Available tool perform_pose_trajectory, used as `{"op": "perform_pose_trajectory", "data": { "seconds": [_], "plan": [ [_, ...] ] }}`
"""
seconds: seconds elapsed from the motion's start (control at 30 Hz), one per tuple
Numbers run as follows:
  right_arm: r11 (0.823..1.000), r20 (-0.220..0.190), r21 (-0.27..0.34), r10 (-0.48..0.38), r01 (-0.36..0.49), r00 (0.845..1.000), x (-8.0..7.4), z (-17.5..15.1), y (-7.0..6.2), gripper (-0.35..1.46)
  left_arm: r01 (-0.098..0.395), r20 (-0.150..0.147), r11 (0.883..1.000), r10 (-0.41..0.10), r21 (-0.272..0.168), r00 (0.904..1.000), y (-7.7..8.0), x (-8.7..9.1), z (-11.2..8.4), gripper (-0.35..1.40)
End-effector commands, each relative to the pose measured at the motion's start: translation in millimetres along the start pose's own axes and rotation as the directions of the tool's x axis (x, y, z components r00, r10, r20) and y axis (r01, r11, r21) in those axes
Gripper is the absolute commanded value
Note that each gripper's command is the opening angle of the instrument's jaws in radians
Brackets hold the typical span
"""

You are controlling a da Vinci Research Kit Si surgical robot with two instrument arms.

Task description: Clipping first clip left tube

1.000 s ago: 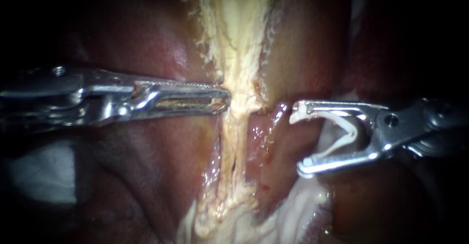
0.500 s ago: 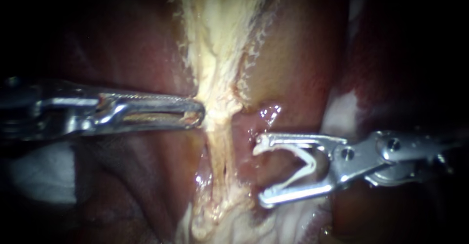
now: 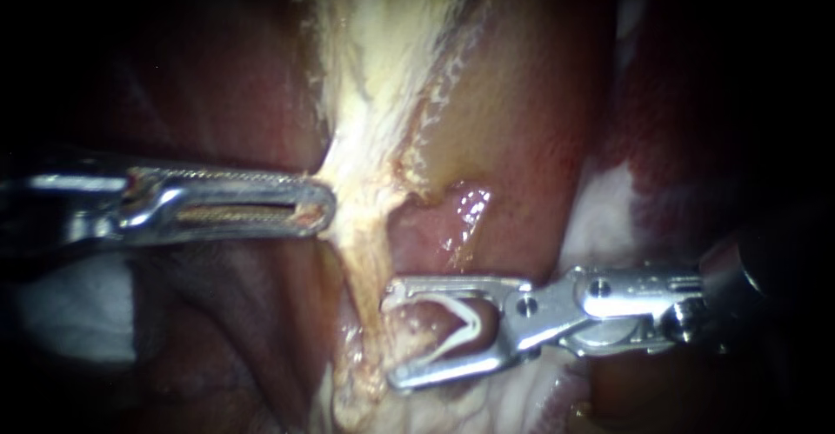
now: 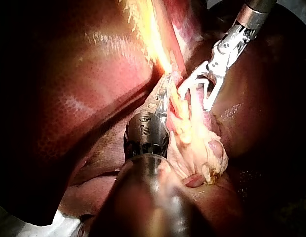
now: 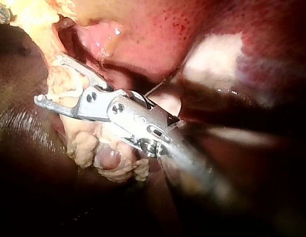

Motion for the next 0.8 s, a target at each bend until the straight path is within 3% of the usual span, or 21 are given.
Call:
{"op": "perform_pose_trajectory", "data": {
  "seconds": [0.03, 0.57, 0.8],
  "plan": [
    [1.000, 0.000, 0.001, 0.001, -0.001, 1.000, -0.1, 0.1, 0.1, 0.60, 0.000, 0.000, 1.000, 0.000, -0.001, 1.0000, -0.1, 0.0, -0.1, -0.35],
    [1.000, 0.004, 0.007, 0.003, -0.003, 1.000, -1.5, 1.5, 1.6, 0.60, 0.003, 0.000, 1.000, -0.003, -0.002, 1.0000, -1.3, -0.4, -0.7, -0.35],
    [1.000, 0.002, 0.031, 0.002, -0.002, 1.000, -2.2, 3.7, 1.7, 0.60, 0.004, 0.000, 1.000, -0.004, -0.002, 1.0000, -1.6, -0.7, -0.7, -0.35]
  ]
}}
